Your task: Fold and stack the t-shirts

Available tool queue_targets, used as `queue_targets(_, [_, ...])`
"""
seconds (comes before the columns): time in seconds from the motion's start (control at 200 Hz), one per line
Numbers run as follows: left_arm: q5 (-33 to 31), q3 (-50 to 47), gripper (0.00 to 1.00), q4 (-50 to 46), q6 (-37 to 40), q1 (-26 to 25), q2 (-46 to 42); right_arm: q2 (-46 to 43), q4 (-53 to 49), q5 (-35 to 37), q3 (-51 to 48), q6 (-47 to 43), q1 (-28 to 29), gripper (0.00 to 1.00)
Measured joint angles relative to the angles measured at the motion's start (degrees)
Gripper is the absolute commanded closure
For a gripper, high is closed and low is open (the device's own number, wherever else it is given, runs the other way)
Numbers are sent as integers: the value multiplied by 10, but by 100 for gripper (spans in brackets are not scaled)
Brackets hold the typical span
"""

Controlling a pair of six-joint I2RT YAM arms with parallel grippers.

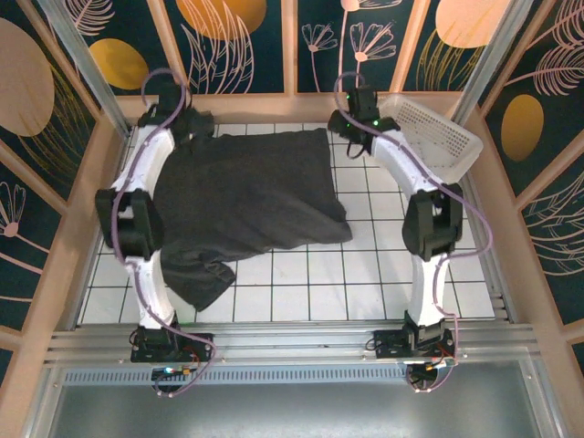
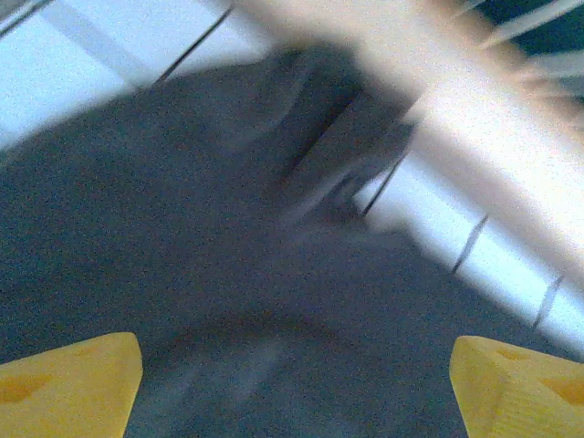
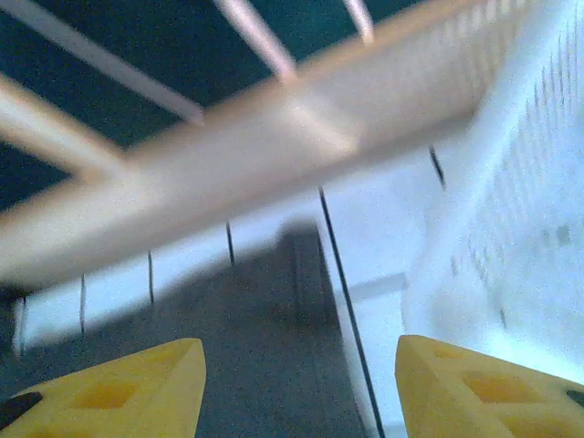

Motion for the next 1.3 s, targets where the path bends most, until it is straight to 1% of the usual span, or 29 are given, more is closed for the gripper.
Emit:
queue_targets(0.075, [-11, -151, 24, -13, -27, -1, -105, -71, 35, -7, -86, 3, 21, 45])
queue_targets(0.185, [-19, -321, 28, -28, -86, 5, -244, -156, 98, -52, -196, 3, 30, 44])
queue_targets(0.235, [-23, -383, 31, -31, -117, 11, -297, -172, 122, -83, -227, 3, 29, 45])
queue_targets(0.285, [-24, -435, 31, -39, -143, 19, -338, -173, 136, -109, -247, 3, 29, 47])
queue_targets(0.365, [-21, -481, 31, -39, -179, 37, -362, -156, 144, -150, -269, -5, 36, 50])
queue_targets(0.485, [-12, -492, 31, -36, -209, 56, -340, -96, 134, -202, -266, -19, 60, 56])
queue_targets(0.571, [-12, -489, 31, -32, -221, 56, -326, -26, 104, -229, -236, -29, 77, 56])
queue_targets(0.736, [-14, -465, 29, -28, -224, 56, -318, 67, 37, -234, -201, -37, 94, 57])
queue_targets(0.846, [-13, -463, 29, -25, -224, 56, -318, 89, 6, -215, -161, -27, 89, 58])
queue_targets(0.961, [-13, -463, 29, -24, -221, 56, -318, 114, -16, -178, -123, -1, 63, 60])
queue_targets(1.206, [-12, -463, 28, -26, -184, 56, -318, 138, -45, -144, -73, 44, -22, 60])
queue_targets(1.301, [-13, -472, 30, -27, -173, 56, -320, 147, -56, -132, -48, 47, -44, 59])
